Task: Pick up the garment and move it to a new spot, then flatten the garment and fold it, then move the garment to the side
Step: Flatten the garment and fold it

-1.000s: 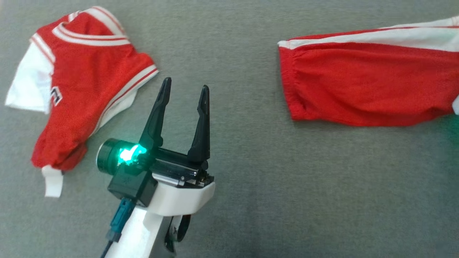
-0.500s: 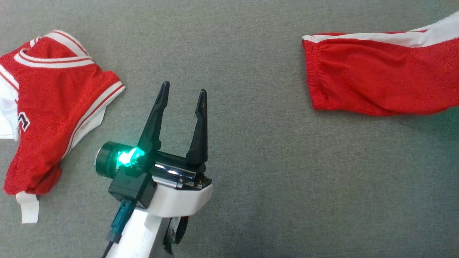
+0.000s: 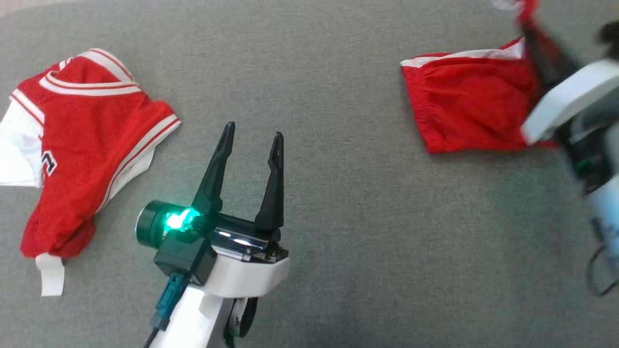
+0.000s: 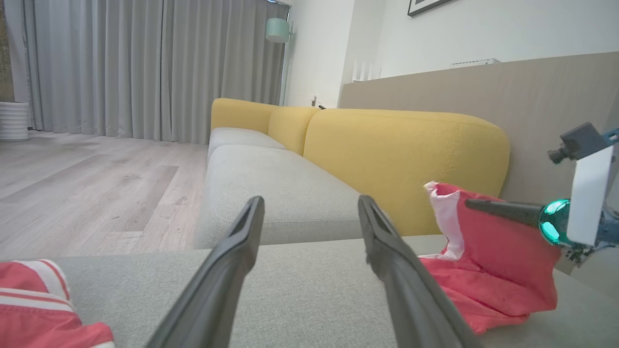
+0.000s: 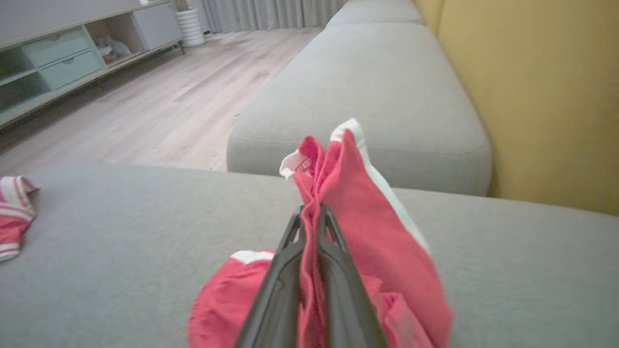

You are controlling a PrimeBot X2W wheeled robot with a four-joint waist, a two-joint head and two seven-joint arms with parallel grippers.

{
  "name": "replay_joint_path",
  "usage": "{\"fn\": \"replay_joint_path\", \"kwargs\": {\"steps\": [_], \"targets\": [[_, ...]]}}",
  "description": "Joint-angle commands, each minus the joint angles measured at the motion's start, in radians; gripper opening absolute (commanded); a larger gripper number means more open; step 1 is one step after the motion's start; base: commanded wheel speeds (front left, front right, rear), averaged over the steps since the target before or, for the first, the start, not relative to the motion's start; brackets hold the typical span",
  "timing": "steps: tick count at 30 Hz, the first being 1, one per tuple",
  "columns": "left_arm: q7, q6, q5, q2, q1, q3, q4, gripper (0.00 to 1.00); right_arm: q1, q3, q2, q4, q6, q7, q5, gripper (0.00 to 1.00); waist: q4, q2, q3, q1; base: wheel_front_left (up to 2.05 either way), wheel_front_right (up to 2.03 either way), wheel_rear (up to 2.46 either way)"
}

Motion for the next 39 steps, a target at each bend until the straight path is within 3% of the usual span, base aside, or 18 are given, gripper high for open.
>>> {"fn": "replay_joint_path", "kwargs": {"steps": [1, 3, 4, 5, 10, 19, 25, 39], "targets": [[-0.004, -0.006, -0.004, 0.003, -0.016, 0.019, -0.027, 1.00, 0.027, 0.012, 0.027, -0.065, 0.007, 0.017, -0.015, 0.00, 0.009, 0.0000, 0.005, 0.0001, 0.00, 0.00, 0.00], [-0.004, -0.005, -0.006, 0.003, -0.020, 0.019, -0.025, 1.00, 0.055, 0.023, 0.076, -0.092, 0.007, 0.029, -0.015, 0.06, 0.016, 0.0000, 0.008, 0.0001, 0.00, 0.00, 0.00], [-0.004, -0.005, -0.008, 0.003, -0.022, 0.019, -0.024, 1.00, 0.067, 0.024, 0.103, -0.100, 0.007, 0.023, -0.014, 0.89, 0.019, 0.0000, 0.009, 0.0001, 0.00, 0.00, 0.00], [-0.004, -0.005, -0.010, 0.003, -0.023, 0.019, -0.022, 1.00, 0.077, 0.023, 0.133, -0.103, 0.007, 0.015, -0.009, 1.00, 0.023, 0.0000, 0.009, 0.0001, 0.00, 0.00, 0.00], [-0.004, -0.005, -0.017, 0.003, -0.020, 0.009, -0.006, 1.00, 0.109, 0.010, 0.218, -0.113, 0.007, -0.057, -0.005, 1.00, 0.037, 0.0000, -0.019, 0.0001, 0.00, 0.00, 0.00], [-0.004, 0.010, -0.028, 0.003, 0.058, 0.030, 0.018, 1.00, 0.250, -0.087, 0.191, -0.092, 0.007, -0.239, -0.061, 1.00, 0.034, 0.0000, -0.153, 0.0001, 0.00, 0.00, 0.00], [-0.004, 0.013, -0.058, 0.003, 0.164, 0.059, 0.071, 1.00, 0.435, -0.140, 0.219, -0.037, 0.007, -0.380, -0.121, 1.00, 0.036, 0.0000, -0.275, 0.0001, 0.00, 0.00, 0.00], [-0.004, 0.049, -0.036, 0.003, 0.331, 0.160, 0.126, 1.00, 0.773, -0.262, 0.331, -0.181, 0.007, -0.407, -0.313, 1.00, 0.058, 0.0000, -0.410, 0.0001, 0.00, 0.00, 0.00]]}}
